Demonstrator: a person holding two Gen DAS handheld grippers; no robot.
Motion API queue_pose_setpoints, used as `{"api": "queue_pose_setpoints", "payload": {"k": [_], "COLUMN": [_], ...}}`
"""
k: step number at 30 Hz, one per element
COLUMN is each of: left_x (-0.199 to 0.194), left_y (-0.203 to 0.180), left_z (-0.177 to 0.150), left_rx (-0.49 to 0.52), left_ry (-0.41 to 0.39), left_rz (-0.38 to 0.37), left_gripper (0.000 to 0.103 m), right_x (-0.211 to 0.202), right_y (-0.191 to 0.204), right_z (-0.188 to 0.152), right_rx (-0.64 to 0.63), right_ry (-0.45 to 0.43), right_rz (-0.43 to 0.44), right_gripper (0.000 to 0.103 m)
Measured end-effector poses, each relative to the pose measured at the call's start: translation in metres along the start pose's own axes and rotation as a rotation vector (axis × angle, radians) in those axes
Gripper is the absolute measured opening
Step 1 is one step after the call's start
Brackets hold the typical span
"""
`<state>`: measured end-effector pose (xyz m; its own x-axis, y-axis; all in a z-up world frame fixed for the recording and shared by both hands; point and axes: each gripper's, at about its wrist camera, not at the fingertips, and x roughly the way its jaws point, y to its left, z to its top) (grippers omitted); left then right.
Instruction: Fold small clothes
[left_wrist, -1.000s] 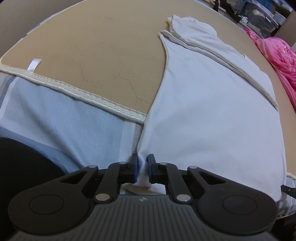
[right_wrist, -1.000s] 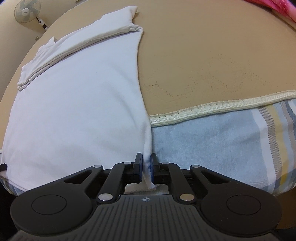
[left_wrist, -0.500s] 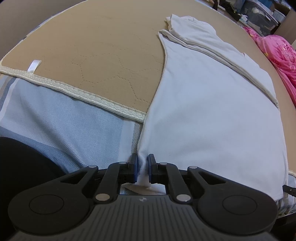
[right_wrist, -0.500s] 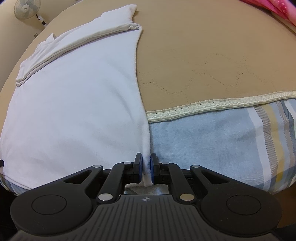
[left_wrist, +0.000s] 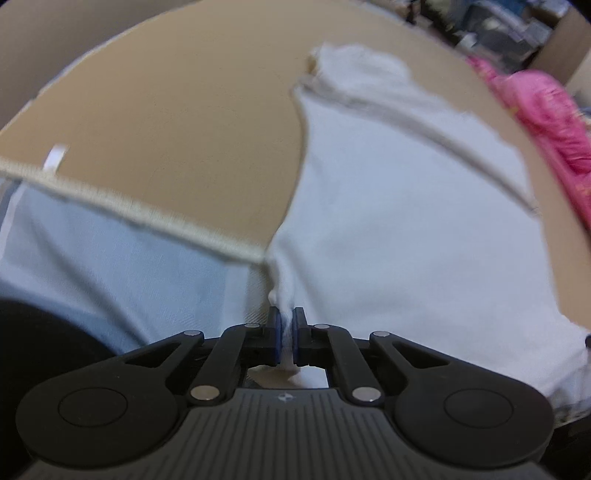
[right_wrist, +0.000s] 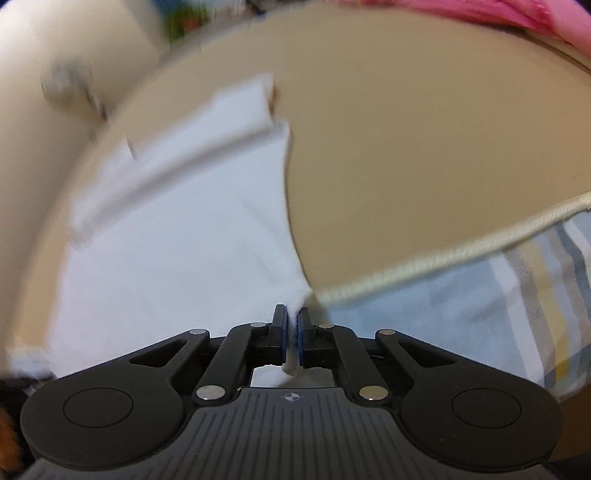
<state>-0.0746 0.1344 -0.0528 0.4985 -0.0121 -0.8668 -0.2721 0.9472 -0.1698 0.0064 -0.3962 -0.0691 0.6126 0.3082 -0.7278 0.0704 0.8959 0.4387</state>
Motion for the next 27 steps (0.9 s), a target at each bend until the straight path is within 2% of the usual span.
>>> {"api": "queue_pose_setpoints", "payload": {"k": [3,6,11,15,17,20,23,25,27], "left_x": [-0.03,-0.061,-0.103,-0.15,-0.18,-0.205,-0.192,-0.163,-0.117], "left_y": [-0.004,0.0,0.002,0.007,0.012,0.013,0.005,0.0,-0.005], "left_z": [0.009,0.015,0.011,0.001,-0.002,0.004,0.026,0.053,0.093], "left_rx": [0.061,0.071,0.086,0.075,0.052,0.053,0.075,0.082,0.082], "left_ry": [-0.068,-0.127,-0.179,-0.259,-0.303,-0.363,-0.385,-0.364,-0.32], "left_rz": [-0.022,-0.061,-0.101,-0.11,-0.167,-0.213,-0.219,-0.199,-0.162], "left_gripper": [0.005,0.005,0.005,0.005,0.005,0.005,0.005,0.005,0.005], "right_x": [-0.036,-0.071,-0.113,-0.153,-0.182,-0.207,-0.204,-0.184,-0.151], "right_y": [-0.002,0.002,-0.004,-0.01,-0.021,-0.028,-0.026,-0.023,-0.012], "right_z": [0.01,0.011,-0.009,-0.03,-0.041,-0.051,-0.038,-0.017,0.016], "right_rx": [0.04,0.032,0.067,0.049,0.095,0.132,0.113,0.089,0.037], "right_ry": [-0.095,-0.185,-0.309,-0.409,-0.484,-0.556,-0.563,-0.552,-0.533], "right_rz": [0.077,0.141,0.275,0.299,0.323,0.353,0.342,0.316,0.262], "right_gripper": [0.004,0.004,0.003,0.003,0.002,0.002,0.002,0.002,0.002]}}
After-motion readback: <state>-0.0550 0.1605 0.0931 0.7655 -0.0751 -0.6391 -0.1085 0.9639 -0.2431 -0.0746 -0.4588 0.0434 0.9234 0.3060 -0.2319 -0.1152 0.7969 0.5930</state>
